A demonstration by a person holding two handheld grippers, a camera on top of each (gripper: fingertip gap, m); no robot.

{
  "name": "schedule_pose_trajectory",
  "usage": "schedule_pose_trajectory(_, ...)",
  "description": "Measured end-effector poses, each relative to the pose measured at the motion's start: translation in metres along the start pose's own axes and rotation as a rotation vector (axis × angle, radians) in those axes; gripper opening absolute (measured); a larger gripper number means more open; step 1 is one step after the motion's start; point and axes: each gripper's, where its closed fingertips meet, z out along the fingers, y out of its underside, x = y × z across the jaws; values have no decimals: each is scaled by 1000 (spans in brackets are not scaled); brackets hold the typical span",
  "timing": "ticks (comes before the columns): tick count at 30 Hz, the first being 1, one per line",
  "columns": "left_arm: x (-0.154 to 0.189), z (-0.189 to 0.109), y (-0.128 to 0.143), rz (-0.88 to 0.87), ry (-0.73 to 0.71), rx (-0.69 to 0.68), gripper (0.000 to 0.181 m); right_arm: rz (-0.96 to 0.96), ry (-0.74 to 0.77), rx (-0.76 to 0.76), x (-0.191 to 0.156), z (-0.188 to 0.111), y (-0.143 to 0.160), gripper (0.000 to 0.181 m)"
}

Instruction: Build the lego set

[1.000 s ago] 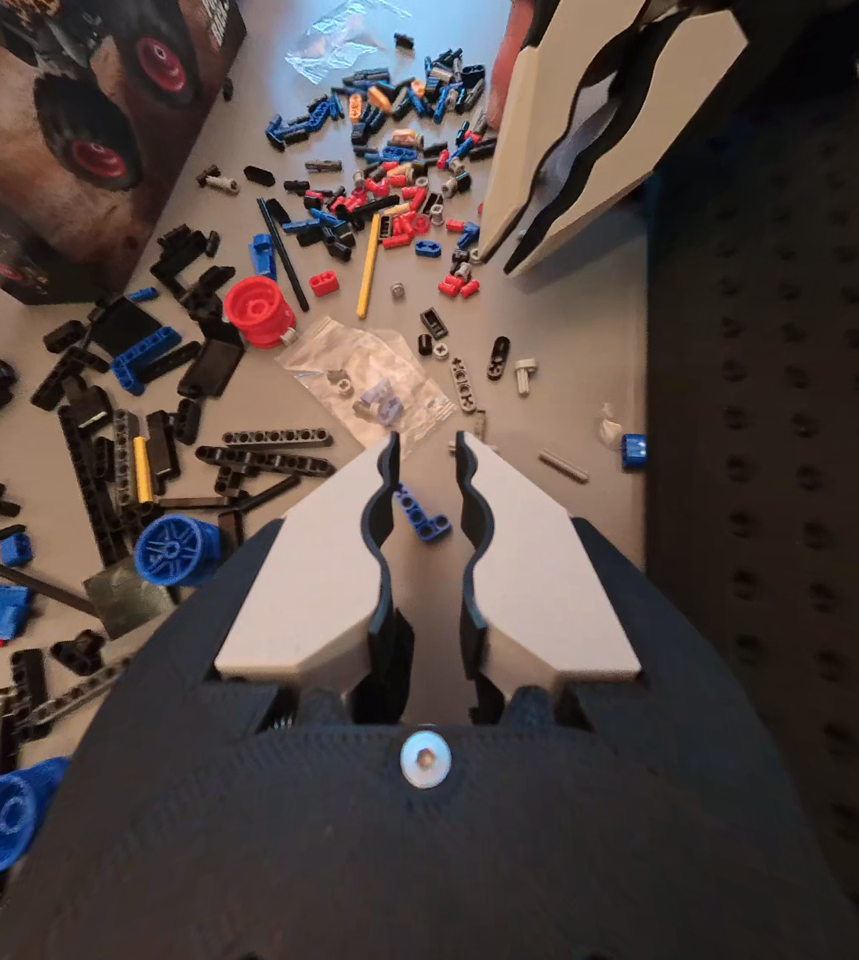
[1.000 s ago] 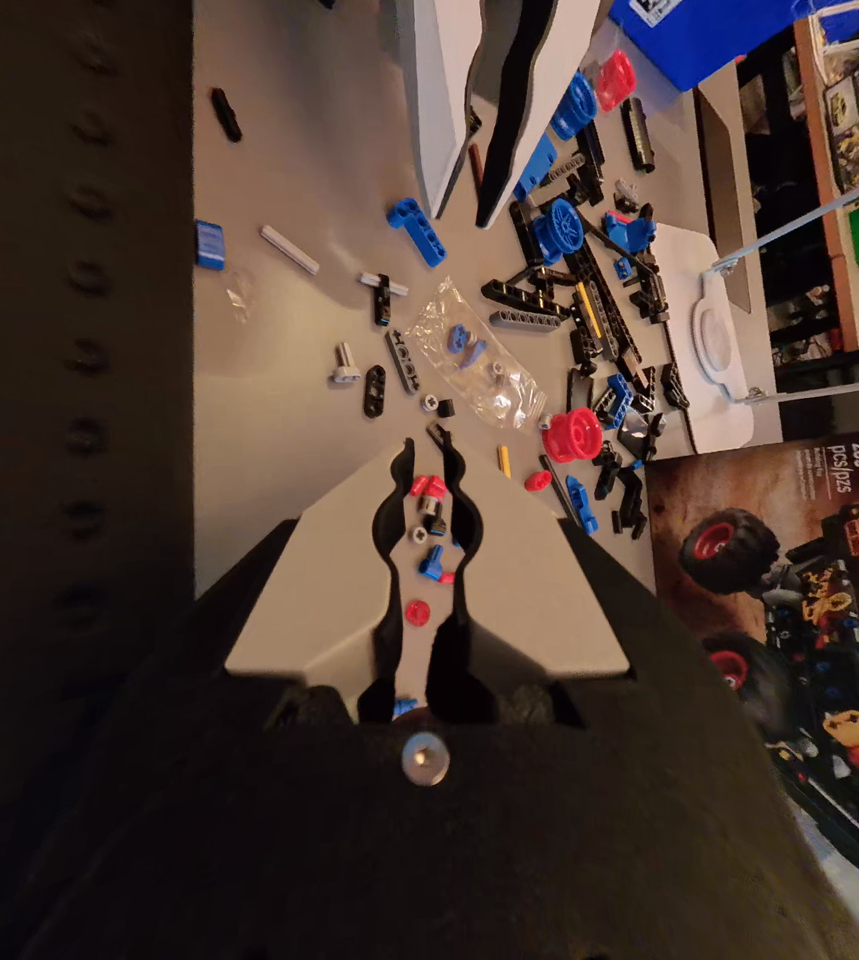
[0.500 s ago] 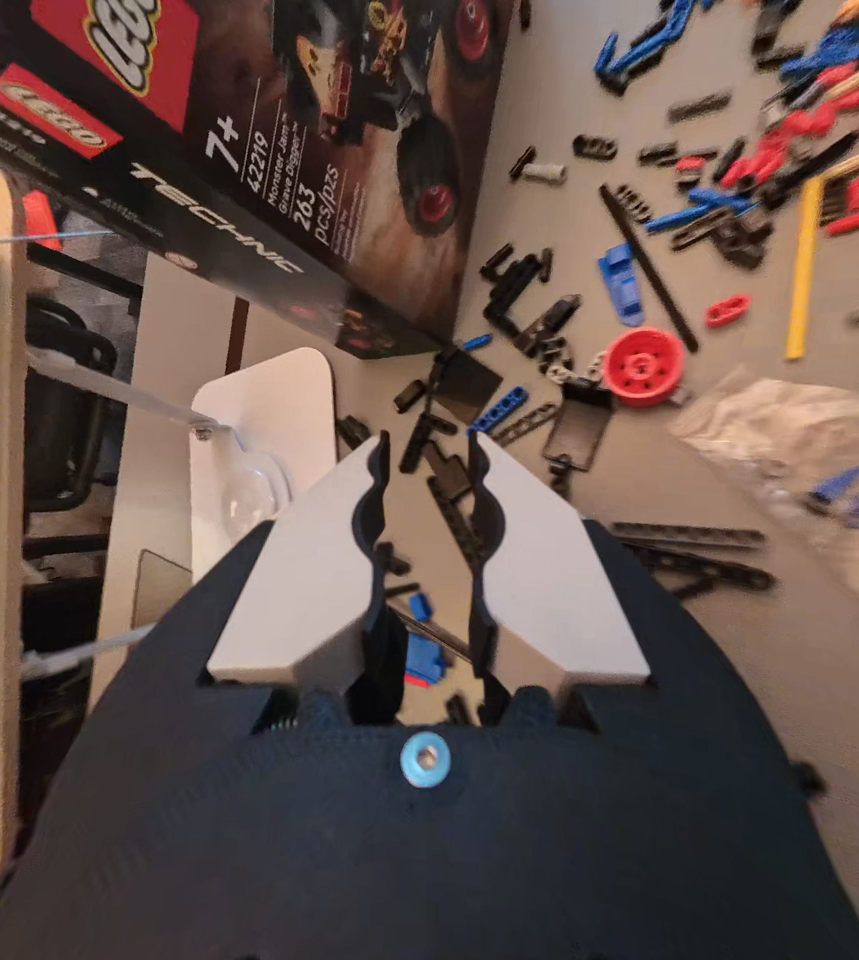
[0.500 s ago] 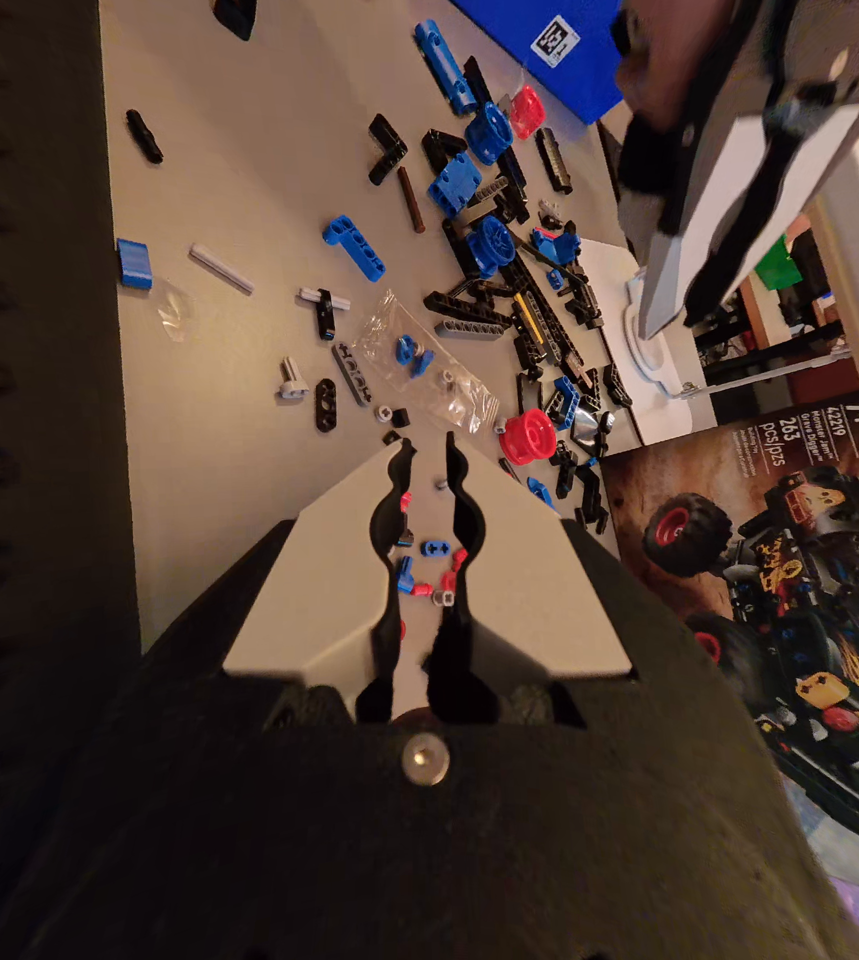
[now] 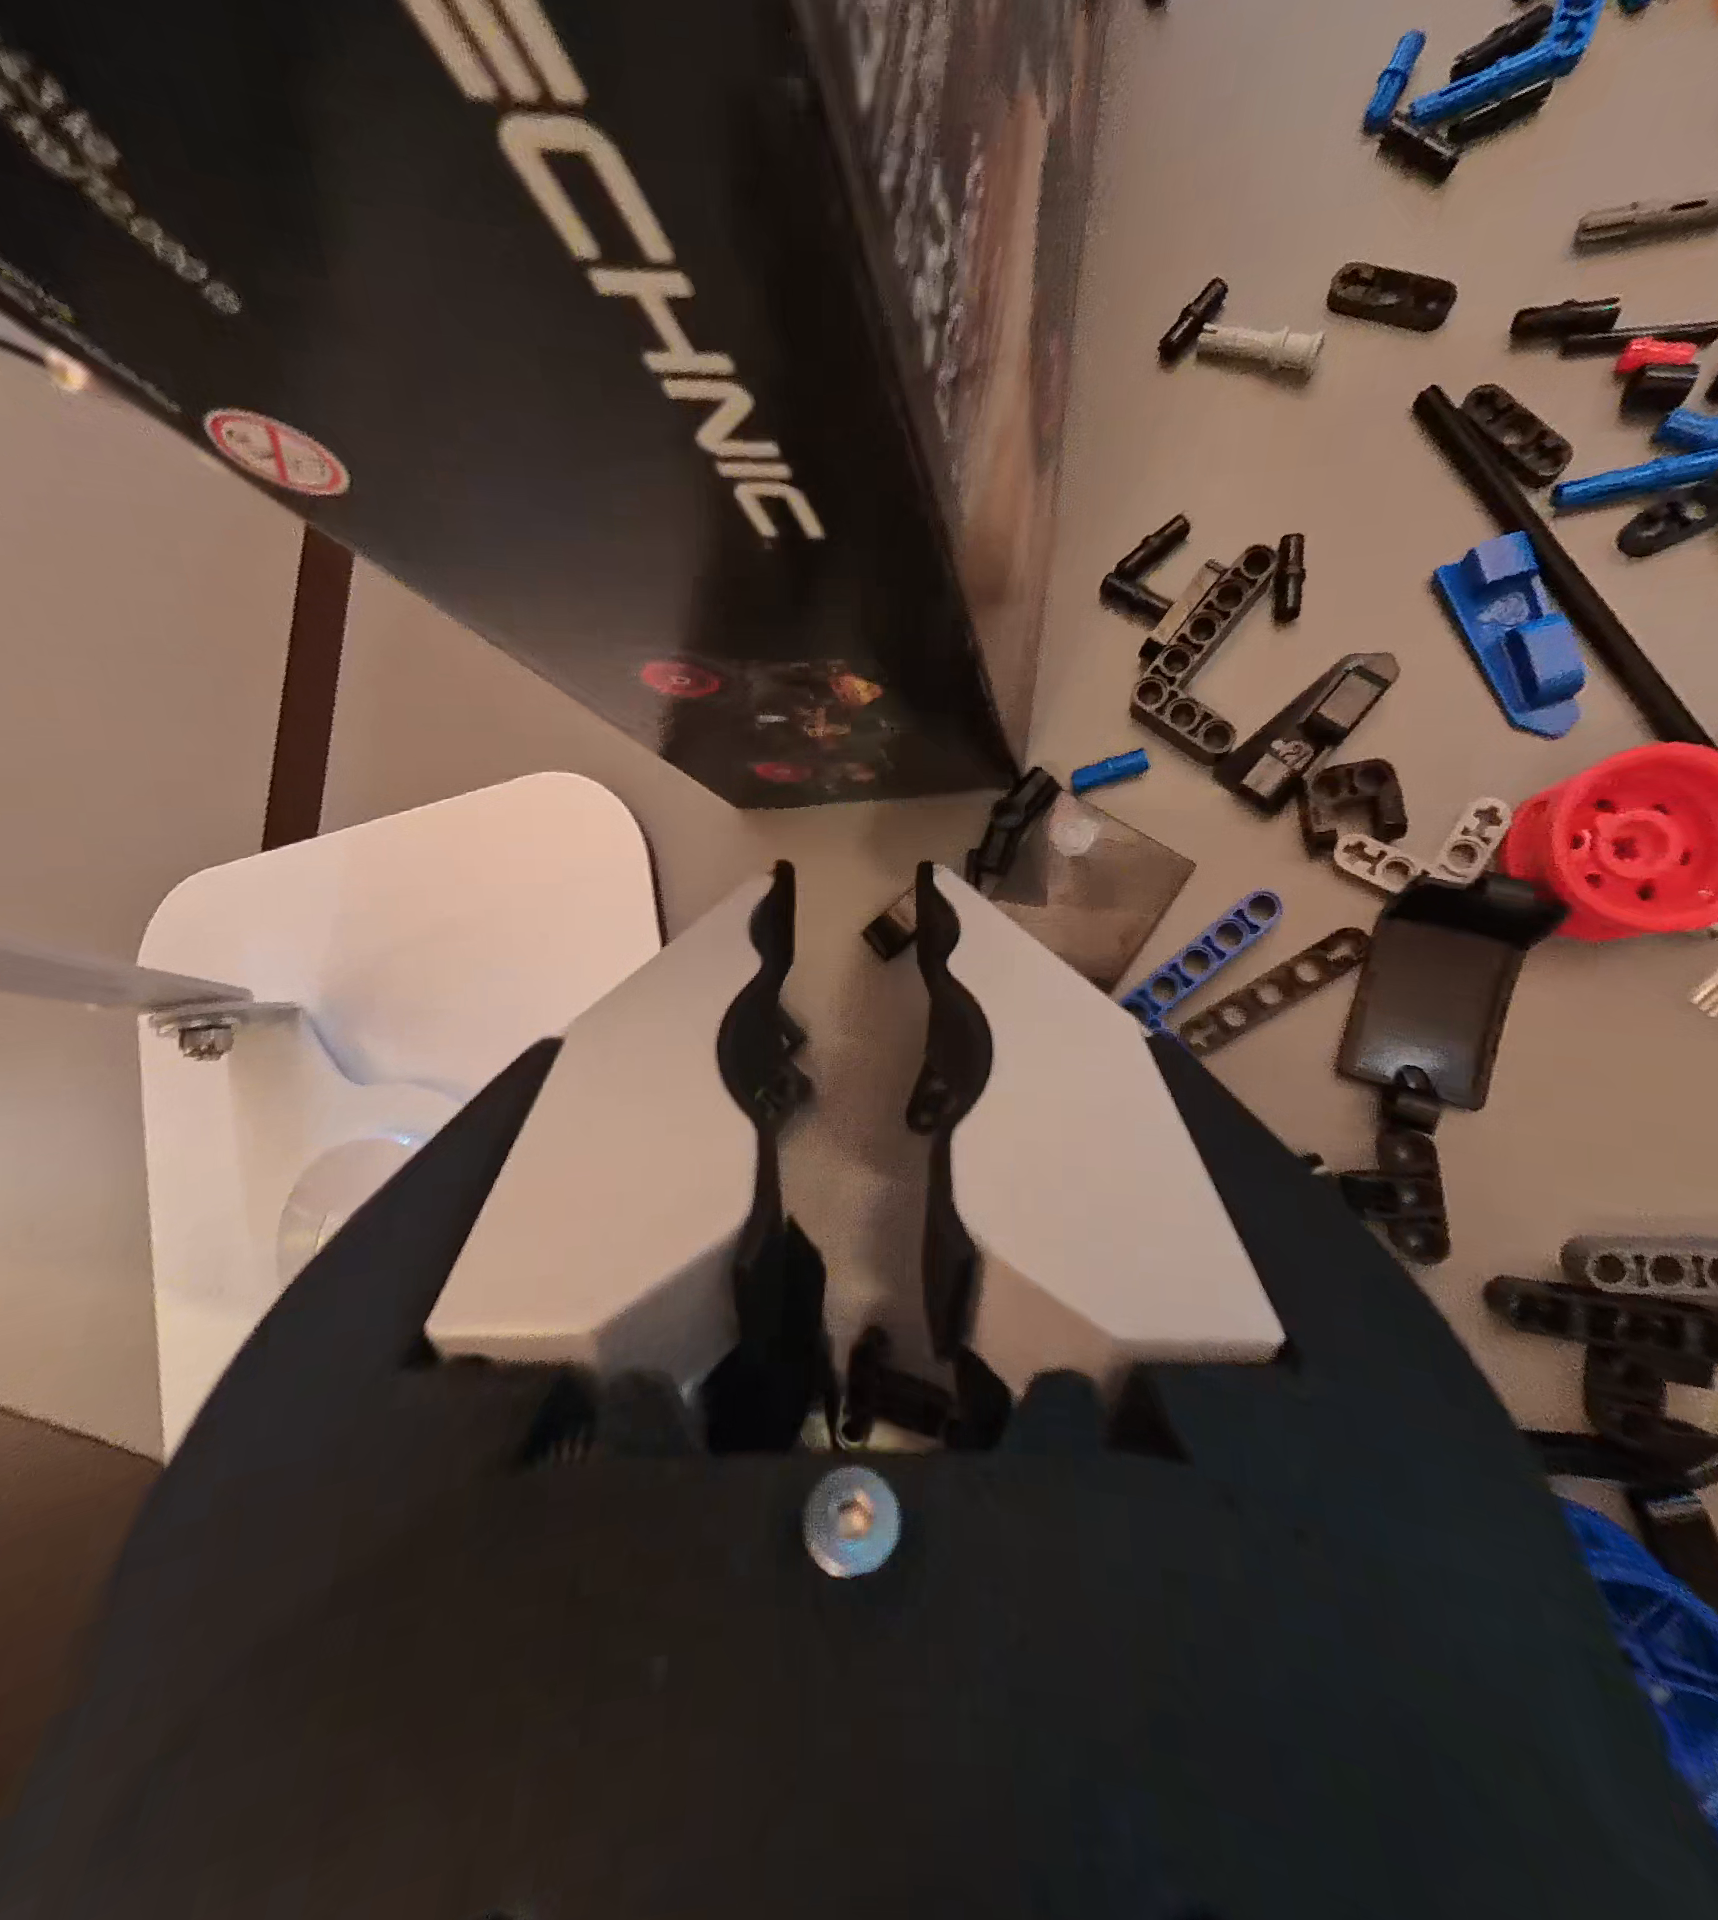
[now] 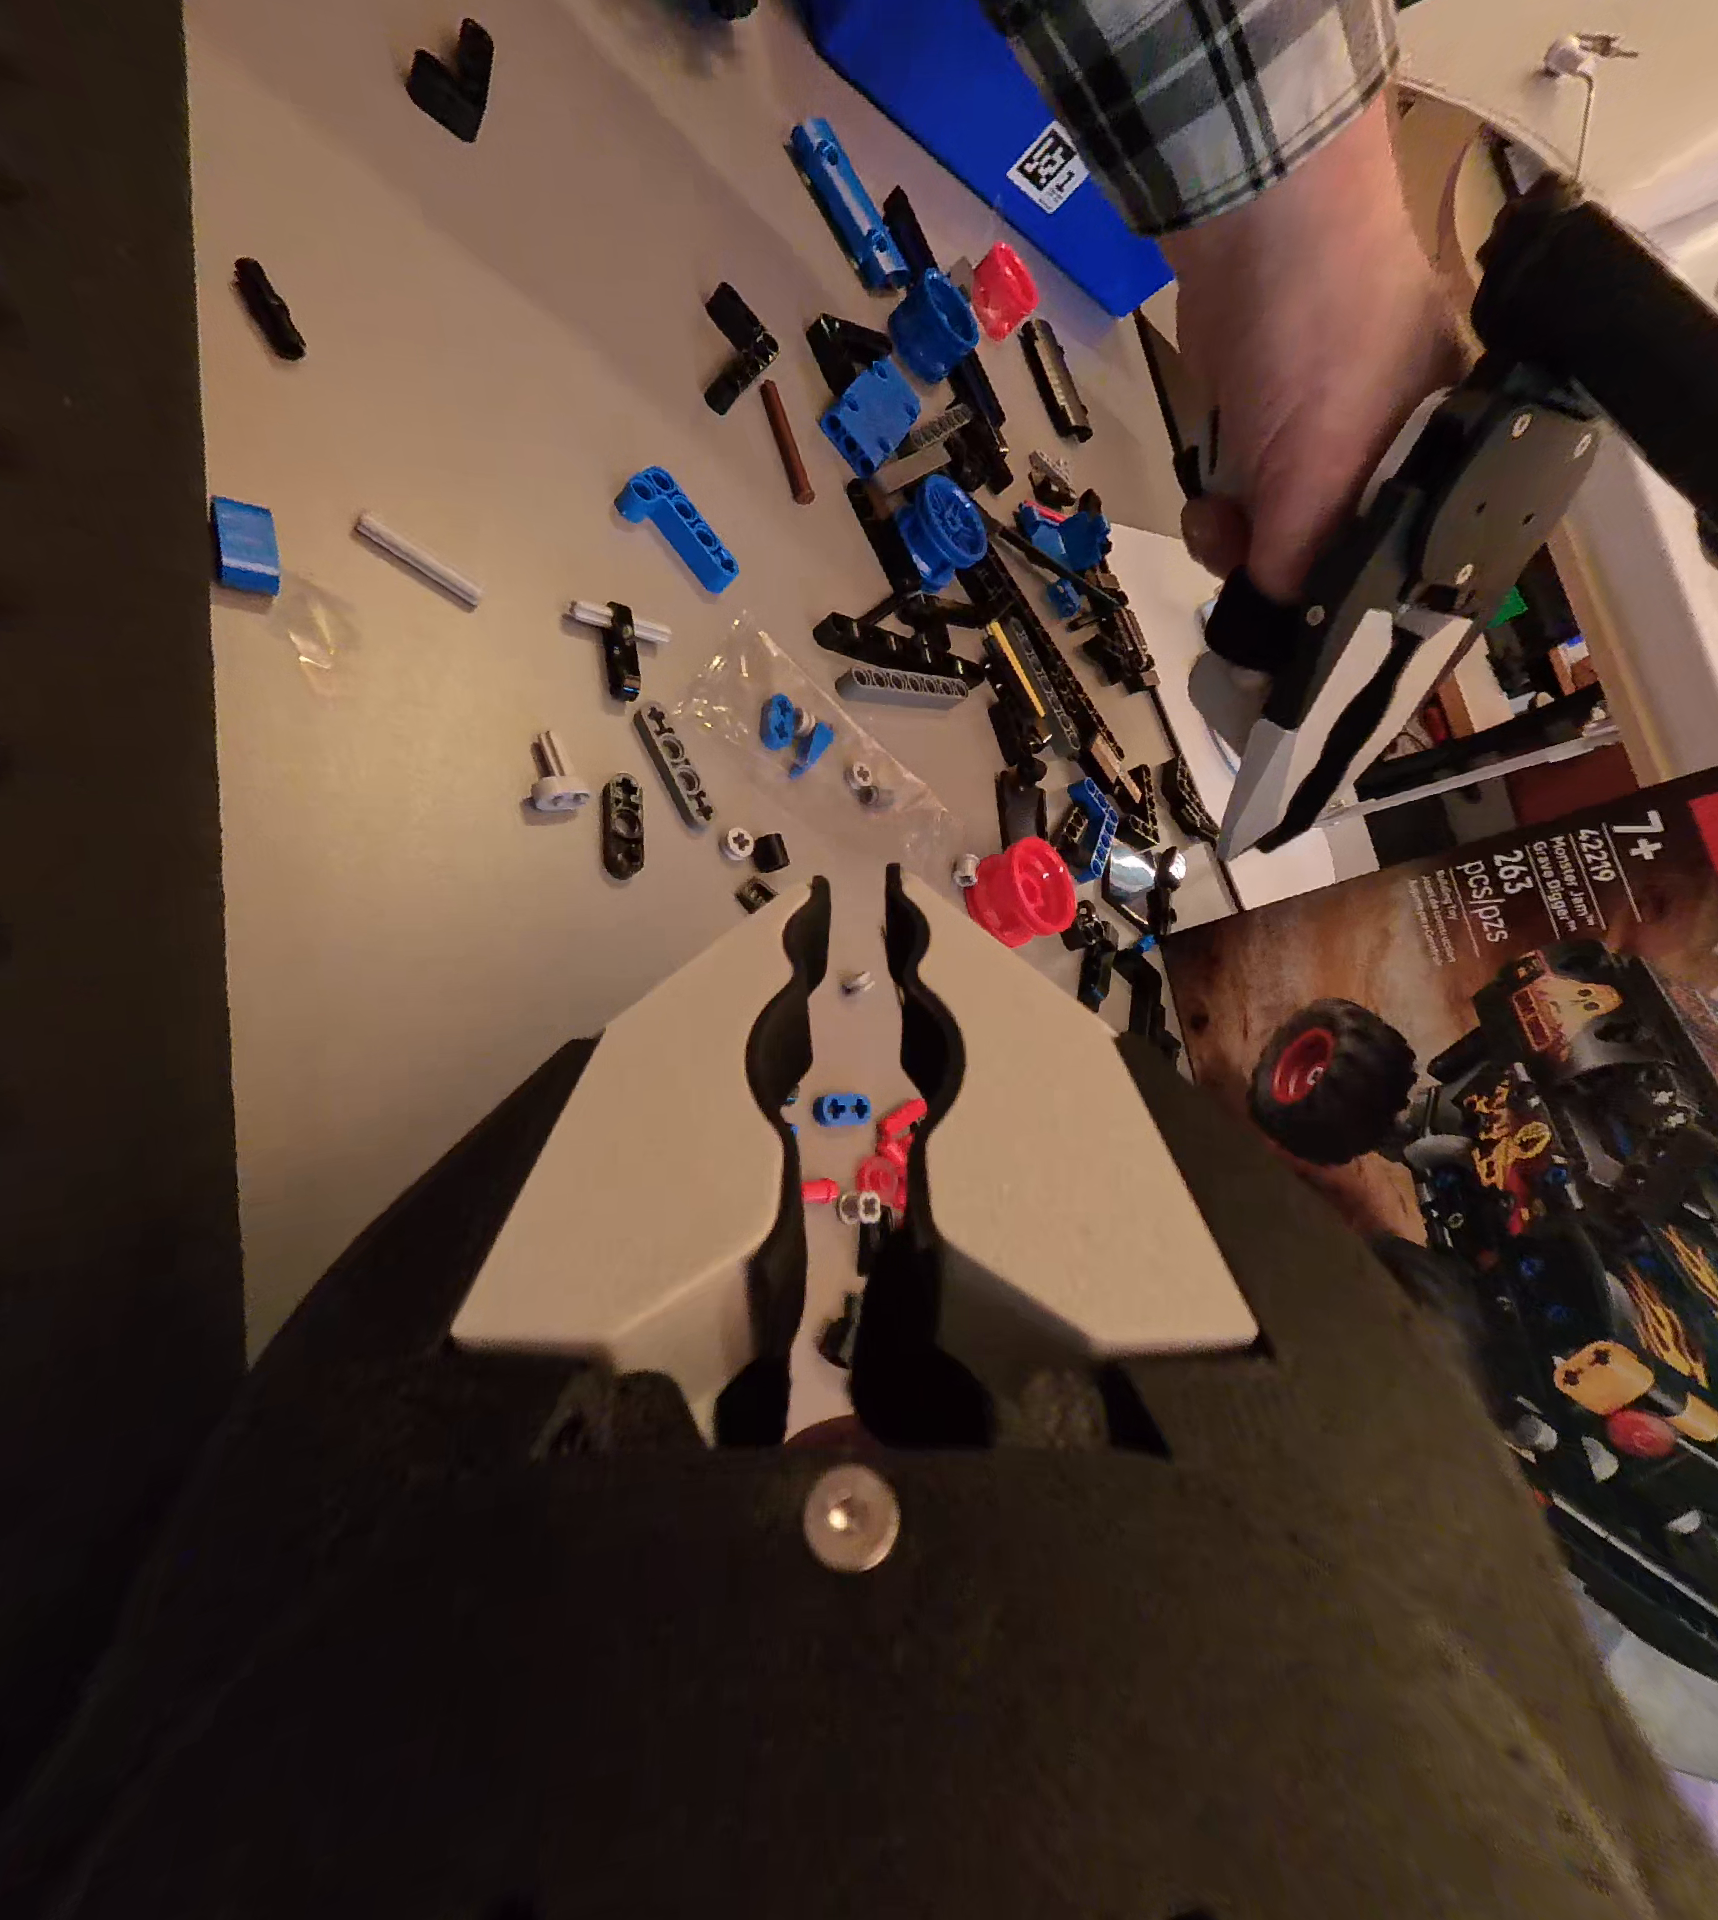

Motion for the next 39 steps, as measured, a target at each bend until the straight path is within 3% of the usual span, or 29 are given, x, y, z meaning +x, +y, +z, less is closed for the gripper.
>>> schedule_pose_trajectory(14, 5, 16, 11, 13, 115, 14, 21, 15, 5, 0, 2, 1, 3, 10)
schedule_pose_trajectory(17, 10, 17, 15, 11, 162, 0, 35, 20, 3, -1, 1, 1, 3, 10)
schedule_pose_trajectory(20, 14, 17, 14, 1, 192, 17, 32, 24, 0, -1, 1, 1, 4, 10)
schedule_pose_trajectory(26, 17, 16, 18, -5, 223, 14, 8, 31, -2, -1, 1, 2, 5, 10)
schedule_pose_trajectory(39, 23, -4, 12, -42, 224, 64, 6, 41, -5, -8, 2, 2, 7, 10)
